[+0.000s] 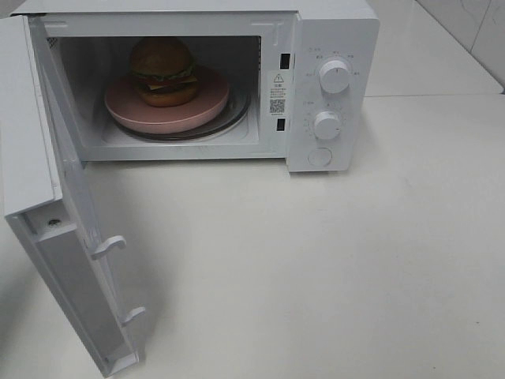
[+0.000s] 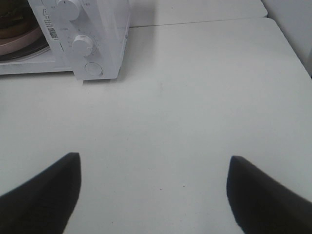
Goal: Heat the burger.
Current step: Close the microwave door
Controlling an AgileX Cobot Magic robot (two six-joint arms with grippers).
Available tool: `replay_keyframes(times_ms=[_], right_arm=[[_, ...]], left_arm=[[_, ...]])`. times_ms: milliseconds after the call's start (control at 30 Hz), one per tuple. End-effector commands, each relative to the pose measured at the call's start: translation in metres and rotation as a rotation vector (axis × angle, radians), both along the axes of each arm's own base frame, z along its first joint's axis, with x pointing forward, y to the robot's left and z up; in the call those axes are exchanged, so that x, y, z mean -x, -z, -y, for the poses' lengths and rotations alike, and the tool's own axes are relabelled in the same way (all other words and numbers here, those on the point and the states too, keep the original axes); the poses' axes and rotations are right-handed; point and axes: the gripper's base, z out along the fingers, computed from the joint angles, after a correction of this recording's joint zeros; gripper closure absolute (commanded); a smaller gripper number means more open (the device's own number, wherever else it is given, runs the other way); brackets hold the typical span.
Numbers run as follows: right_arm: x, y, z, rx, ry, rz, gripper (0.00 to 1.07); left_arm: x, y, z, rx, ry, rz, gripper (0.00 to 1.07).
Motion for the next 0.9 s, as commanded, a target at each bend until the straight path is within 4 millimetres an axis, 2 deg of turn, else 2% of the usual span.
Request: replay_keyframes(times_ms=[33, 233, 367, 900], right_arm=[[0.003, 0.001, 0.000, -0.001, 0.000, 0.021, 0.31], [0.003, 0.001, 0.000, -0.001, 0.000, 0.021, 0.31], [0.003, 0.001, 0.000, -0.001, 0.000, 0.021, 0.31], [0.003, 0.001, 0.000, -0.001, 0.000, 0.021, 0.31]], left_arm=[[-0.003, 0.000, 0.007, 0.014, 0.083, 0.033, 1.07], [-0.009, 0.005, 0.016, 0.007, 0.161, 0.021, 1.07], [-0.013, 0.012, 0.033, -0.031, 0.258, -0.006, 1.07], [-0.021, 0.022, 0.070, -0.008, 0.321, -0.049, 1.07]])
